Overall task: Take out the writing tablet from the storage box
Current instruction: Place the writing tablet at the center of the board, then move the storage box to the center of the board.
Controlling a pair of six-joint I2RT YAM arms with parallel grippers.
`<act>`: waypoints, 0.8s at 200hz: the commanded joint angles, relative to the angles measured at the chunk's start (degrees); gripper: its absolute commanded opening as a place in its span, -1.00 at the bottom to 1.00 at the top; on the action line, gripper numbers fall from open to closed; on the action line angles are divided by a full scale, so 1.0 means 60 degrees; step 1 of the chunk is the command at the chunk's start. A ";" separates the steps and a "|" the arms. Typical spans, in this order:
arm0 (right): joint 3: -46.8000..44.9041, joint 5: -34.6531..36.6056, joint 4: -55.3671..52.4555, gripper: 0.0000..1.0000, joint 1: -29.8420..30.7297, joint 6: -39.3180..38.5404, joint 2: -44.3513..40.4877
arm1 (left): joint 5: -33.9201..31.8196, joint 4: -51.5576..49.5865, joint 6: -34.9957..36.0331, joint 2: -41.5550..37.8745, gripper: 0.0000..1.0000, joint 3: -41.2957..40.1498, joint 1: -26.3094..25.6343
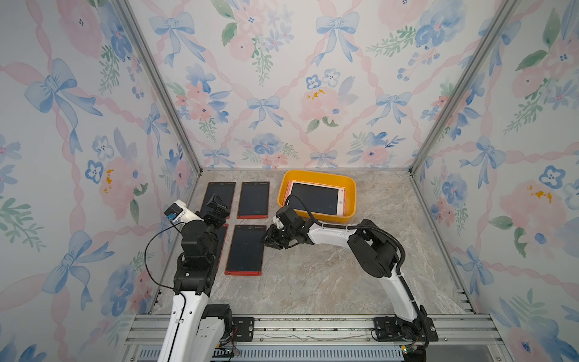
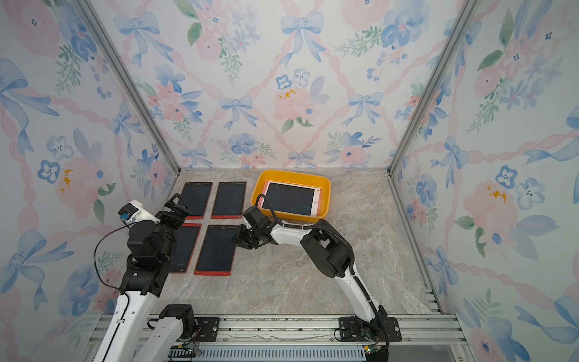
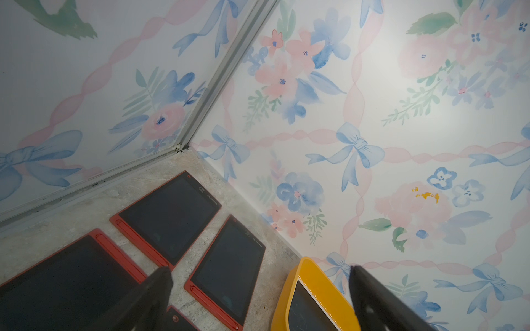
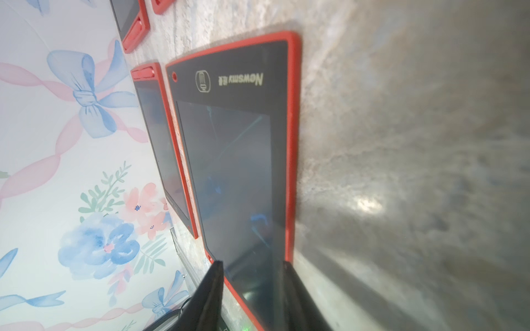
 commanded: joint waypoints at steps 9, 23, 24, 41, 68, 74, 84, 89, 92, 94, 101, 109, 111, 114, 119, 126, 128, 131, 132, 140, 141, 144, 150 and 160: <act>0.0303 0.0562 -0.0981 -0.25 -0.0077 -0.0818 -0.0560 | 0.0055 0.0252 0.0075 0.0208 0.96 0.0109 0.0057; 0.0599 0.0774 -0.1311 -0.24 -0.0161 -0.1227 -0.0720 | 0.0193 0.0302 0.0243 0.0513 0.96 0.0503 0.0053; 0.0623 0.0785 -0.1336 -0.24 -0.0165 -0.1255 -0.0732 | 0.0205 0.0309 0.0267 0.0543 0.96 0.0529 0.0053; 0.1047 0.1142 -0.1853 -0.21 -0.0307 -0.1938 -0.0991 | 0.0779 0.0343 0.0562 0.1160 0.96 0.1016 0.0040; 0.1429 0.1850 -0.2347 -0.12 -0.0708 -0.2923 -0.1569 | 0.1651 0.0351 0.1300 0.2418 0.96 0.1880 -0.0409; 0.1437 0.1963 -0.2402 -0.09 -0.0833 -0.3094 -0.1716 | 0.1725 0.0348 0.1508 0.2686 0.96 0.2078 -0.0593; 0.1444 0.2251 -0.2558 -0.02 -0.1062 -0.3421 -0.1979 | 0.1885 0.0358 0.1817 0.3212 0.96 0.2368 -0.0907; 0.1430 0.2394 -0.2621 0.02 -0.1188 -0.3577 -0.2098 | 0.2007 0.0344 0.1981 0.3470 0.95 0.2527 -0.1083; 0.1418 0.2486 -0.2672 0.05 -0.1281 -0.3694 -0.2184 | 0.2082 0.0345 0.2066 0.3644 0.96 0.2613 -0.1179; 0.1404 0.2551 -0.2706 0.06 -0.1340 -0.3780 -0.2228 | 0.2129 0.0338 0.2112 0.3743 0.96 0.2666 -0.1240; 0.1370 0.2764 -0.2850 0.15 -0.1518 -0.3994 -0.2372 | 0.2330 0.0345 0.2306 0.4130 0.96 0.2844 -0.1467; 0.1349 0.3154 -0.3100 0.25 -0.1763 -0.4301 -0.2533 | 0.2395 0.0338 0.2475 0.4536 0.96 0.3008 -0.1737; 0.1342 0.3234 -0.3154 0.26 -0.1823 -0.4378 -0.2579 | 0.2386 0.0350 0.2496 0.4618 0.96 0.3047 -0.1804; 0.1323 0.3382 -0.3258 0.26 -0.1917 -0.4487 -0.2639 | 0.2369 0.0358 0.2550 0.4780 0.96 0.3088 -0.1932; 0.1291 0.3574 -0.3412 0.28 -0.2093 -0.4649 -0.2733 | 0.2305 0.0354 0.2659 0.5003 0.96 0.3163 -0.2099; 0.1217 0.3843 -0.3643 0.33 -0.2335 -0.4834 -0.2867 | 0.2183 0.0364 0.2833 0.5374 0.96 0.3288 -0.2322; 0.1199 0.3905 -0.3704 0.34 -0.2417 -0.4896 -0.2908 | 0.2162 0.0361 0.2868 0.5480 0.96 0.3330 -0.2368; 0.1179 0.3989 -0.3807 0.36 -0.2526 -0.4972 -0.2944 | 0.2123 0.0367 0.2908 0.5627 0.96 0.3374 -0.2442; 0.1169 0.4018 -0.3836 0.36 -0.2563 -0.4996 -0.2965 | 0.2114 0.0371 0.2918 0.5693 0.96 0.3393 -0.2469; 0.1089 0.4312 -0.4106 0.38 -0.2841 -0.5262 -0.3095 | 0.2130 0.0399 0.2947 0.6131 0.96 0.3558 -0.2576; 0.1080 0.4341 -0.4147 0.39 -0.2867 -0.5309 -0.3113 | 0.2139 0.0401 0.2945 0.6186 0.96 0.3580 -0.2595; 0.1051 0.4482 -0.4226 0.39 -0.2969 -0.5409 -0.3160 | 0.2205 0.0409 0.2930 0.6347 0.96 0.3651 -0.2618; 0.0967 0.4748 -0.4411 0.43 -0.3156 -0.5551 -0.3270 | 0.2348 0.0446 0.2931 0.6716 0.96 0.3796 -0.2676; 0.0816 0.5195 -0.4640 0.64 -0.3454 -0.5756 -0.3416 | 0.2505 0.0444 0.2977 0.7337 0.96 0.4135 -0.2807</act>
